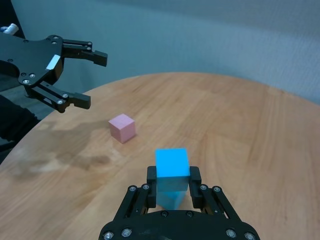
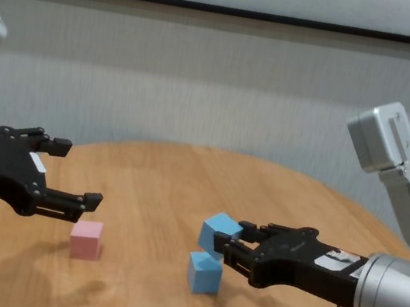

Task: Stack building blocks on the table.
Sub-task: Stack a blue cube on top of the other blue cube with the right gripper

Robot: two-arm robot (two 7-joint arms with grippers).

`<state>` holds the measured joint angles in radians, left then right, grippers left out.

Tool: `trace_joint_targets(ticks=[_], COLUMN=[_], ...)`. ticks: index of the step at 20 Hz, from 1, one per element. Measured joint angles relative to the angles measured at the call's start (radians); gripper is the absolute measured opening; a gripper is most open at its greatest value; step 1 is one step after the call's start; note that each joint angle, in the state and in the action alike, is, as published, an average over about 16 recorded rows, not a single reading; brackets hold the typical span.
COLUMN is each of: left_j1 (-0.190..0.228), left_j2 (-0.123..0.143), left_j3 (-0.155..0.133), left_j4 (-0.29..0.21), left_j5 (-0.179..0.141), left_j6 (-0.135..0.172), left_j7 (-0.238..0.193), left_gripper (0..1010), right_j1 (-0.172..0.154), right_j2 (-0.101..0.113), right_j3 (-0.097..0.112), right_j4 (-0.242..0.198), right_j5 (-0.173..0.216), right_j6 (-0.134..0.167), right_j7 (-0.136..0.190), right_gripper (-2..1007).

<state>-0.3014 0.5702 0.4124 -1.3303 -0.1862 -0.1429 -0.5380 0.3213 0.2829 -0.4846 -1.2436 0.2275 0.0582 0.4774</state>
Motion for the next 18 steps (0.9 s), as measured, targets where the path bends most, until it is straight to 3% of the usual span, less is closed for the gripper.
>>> trace_joint_targets(ticks=[18], left_j1=[0.000], left_j2=[0.000], left_j3=[0.000], left_j4=[0.000], left_j5=[0.000], left_j6=[0.000], left_j7=[0.000], left_gripper=[999], right_j1=[0.019], right_j2=[-0.006], right_j3=[-0.021], right_j4=[0.029], right_j5=[-0.011], right_j6=[-0.006], right_j7=[-0.004], right_gripper=[363])
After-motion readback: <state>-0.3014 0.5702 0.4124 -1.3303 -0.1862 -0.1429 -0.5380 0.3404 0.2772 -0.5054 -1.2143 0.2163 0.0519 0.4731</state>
